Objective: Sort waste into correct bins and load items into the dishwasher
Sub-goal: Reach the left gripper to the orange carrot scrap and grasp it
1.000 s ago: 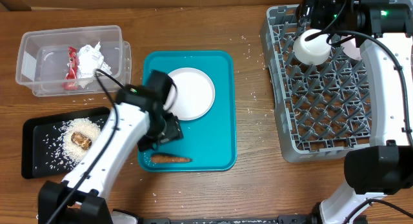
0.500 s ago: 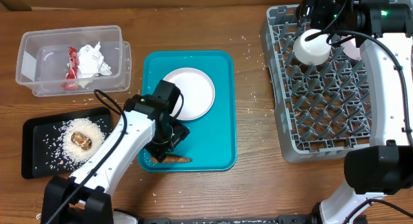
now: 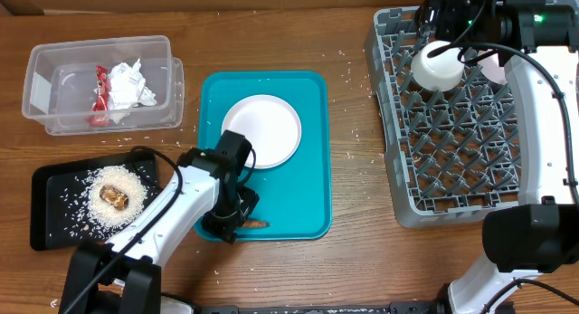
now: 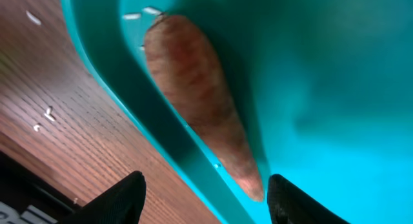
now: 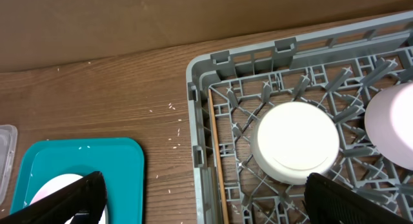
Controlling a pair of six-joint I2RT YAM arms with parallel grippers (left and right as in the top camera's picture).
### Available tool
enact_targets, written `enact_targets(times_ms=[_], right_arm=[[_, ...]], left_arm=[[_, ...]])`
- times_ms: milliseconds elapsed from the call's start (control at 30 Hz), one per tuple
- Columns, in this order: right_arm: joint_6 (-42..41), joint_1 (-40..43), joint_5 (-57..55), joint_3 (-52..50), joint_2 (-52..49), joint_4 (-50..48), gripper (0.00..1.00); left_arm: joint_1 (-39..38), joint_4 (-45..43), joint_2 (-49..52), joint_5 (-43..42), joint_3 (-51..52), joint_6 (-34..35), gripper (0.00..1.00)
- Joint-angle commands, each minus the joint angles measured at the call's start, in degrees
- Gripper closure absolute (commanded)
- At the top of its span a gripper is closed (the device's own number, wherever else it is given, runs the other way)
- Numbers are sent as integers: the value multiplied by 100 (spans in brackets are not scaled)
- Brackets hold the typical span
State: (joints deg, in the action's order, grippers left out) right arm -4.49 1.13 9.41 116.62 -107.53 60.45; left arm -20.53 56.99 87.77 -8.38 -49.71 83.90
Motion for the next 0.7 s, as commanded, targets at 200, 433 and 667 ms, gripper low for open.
enact_targets(times_ms=[200,433,667], right_arm=[[-26,24,-39,-11,4,-37,0],[-26,24,-39,-9,4,-37,0],[-26,24,-39,-9,4,-37,0]], left_arm=[[-22,-680,31,404,205,450,38],[-22,-671,35,431,214,509,38],[-22,-861,35,455,413,708,38]])
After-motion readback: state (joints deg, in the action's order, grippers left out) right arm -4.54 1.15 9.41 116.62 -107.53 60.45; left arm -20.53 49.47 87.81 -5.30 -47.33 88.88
